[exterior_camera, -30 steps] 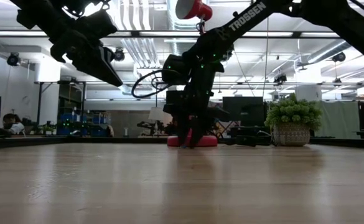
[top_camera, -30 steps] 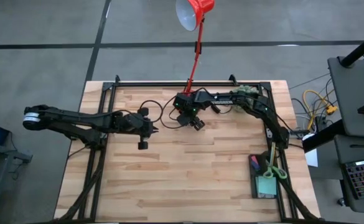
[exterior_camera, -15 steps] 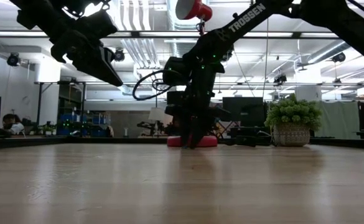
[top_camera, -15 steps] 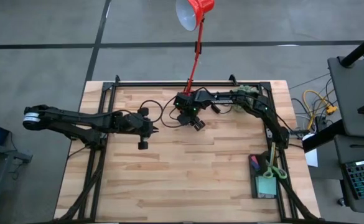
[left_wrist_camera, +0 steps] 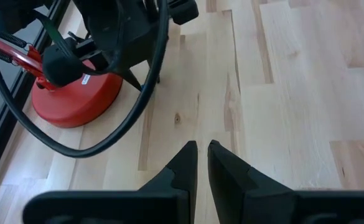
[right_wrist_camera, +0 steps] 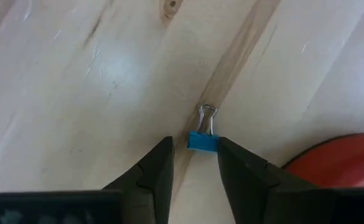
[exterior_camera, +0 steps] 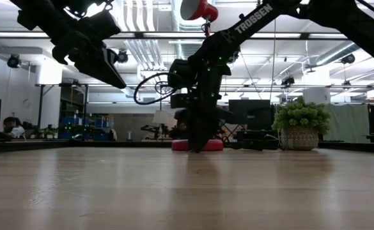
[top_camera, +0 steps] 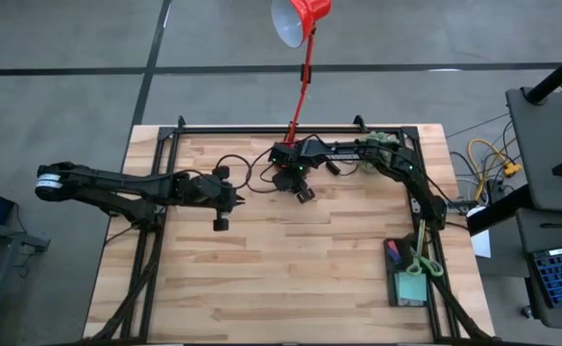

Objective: Pick and place office supplies into organizer
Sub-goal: Put the blue binder clip into the black desk organizer

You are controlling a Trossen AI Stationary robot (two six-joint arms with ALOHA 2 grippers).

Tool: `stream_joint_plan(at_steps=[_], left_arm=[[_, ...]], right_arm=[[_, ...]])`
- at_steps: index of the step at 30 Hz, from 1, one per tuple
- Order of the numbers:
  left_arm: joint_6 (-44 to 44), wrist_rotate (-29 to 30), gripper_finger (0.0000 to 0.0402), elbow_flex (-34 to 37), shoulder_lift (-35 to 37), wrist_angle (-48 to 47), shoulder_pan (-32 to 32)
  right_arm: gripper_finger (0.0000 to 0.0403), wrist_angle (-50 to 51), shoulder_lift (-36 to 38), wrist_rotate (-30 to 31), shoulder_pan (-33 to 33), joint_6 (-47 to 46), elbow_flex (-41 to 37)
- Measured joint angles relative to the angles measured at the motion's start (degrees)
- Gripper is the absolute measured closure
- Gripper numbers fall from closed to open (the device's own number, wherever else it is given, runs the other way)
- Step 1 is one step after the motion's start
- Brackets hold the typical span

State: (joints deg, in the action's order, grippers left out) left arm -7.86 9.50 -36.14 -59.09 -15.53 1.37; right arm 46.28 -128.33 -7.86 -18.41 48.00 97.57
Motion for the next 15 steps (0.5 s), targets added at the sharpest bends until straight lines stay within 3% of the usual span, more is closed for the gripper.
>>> stream_joint_plan(at_steps=[15], left_arm=[[0.0,0.0,0.0379,0.0,0.0,0.0,0.0]], right_arm=[[0.0290,-1.9,-0.1,-1.0,-0.2,-8.3,0.2]])
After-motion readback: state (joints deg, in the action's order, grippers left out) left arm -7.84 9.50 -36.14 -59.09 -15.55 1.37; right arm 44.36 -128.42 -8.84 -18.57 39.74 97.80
